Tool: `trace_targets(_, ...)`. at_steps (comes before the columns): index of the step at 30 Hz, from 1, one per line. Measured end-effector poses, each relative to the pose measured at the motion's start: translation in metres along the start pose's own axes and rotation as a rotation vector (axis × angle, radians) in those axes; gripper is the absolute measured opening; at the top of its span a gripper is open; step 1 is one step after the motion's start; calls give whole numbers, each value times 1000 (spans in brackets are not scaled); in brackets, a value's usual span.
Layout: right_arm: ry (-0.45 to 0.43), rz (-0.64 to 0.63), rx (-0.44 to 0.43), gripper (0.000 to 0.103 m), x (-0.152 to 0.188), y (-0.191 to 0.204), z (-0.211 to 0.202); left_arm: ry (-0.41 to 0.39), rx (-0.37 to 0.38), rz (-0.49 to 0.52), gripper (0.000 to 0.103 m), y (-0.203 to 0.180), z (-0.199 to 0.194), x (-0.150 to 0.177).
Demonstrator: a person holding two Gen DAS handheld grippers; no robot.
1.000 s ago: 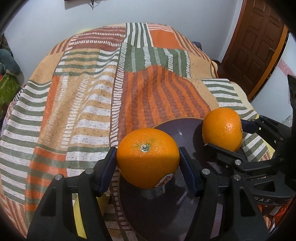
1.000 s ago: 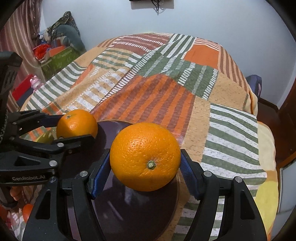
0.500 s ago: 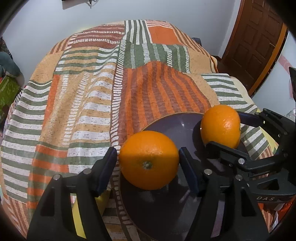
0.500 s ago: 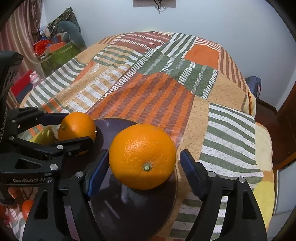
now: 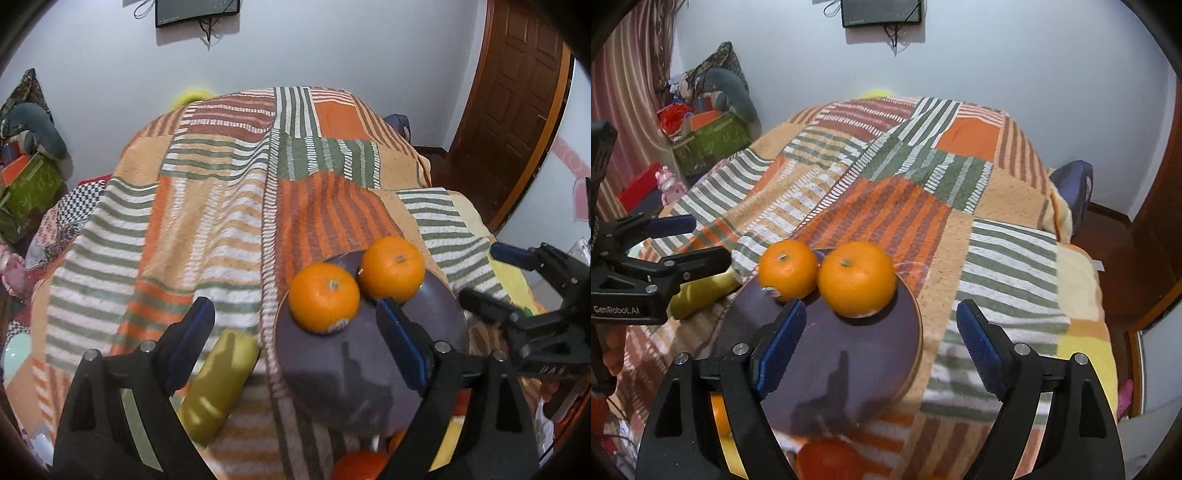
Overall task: Organize fruits
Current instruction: 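Lift both tools away from the plate toward the vegetables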
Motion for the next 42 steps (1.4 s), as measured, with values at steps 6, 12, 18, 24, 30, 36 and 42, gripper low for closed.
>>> trace_targets(6,-9,9,21,85,16,2,-31,7,-36,-1,92,10,-33,26)
trace_targets(12,21,49,46,85,45,0,-49,50,-40,-36,93,19,-49,60)
trace_targets(18,72,117,47,85,76,-5,-54,128,-32,-22,93,14,-49,103)
trace_targets(24,131,84,59,85,101,3,-50,117,-61,-13,94,15,-56,124)
trace_targets(30,159,48,65,85,112,10,-41,175,-53,-32,94,24,-56,145)
trace_targets(36,157,-20,87,90,109,19,-35,206,-14,-4,94,11,-45,152)
trace_targets(42,154,-3,72,92,106,15,-30,222,7,18,97,3,-38,155)
Point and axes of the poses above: each gripper's, at about its wrist camera, not at the fingertips, and z roughly the way its jaws point, y to its left, x to its underside, the point moved 5 cm from there along z, roughly the way its jaws point, and after that the axes turned 8 degrees about -y, right-handed, at the moved point
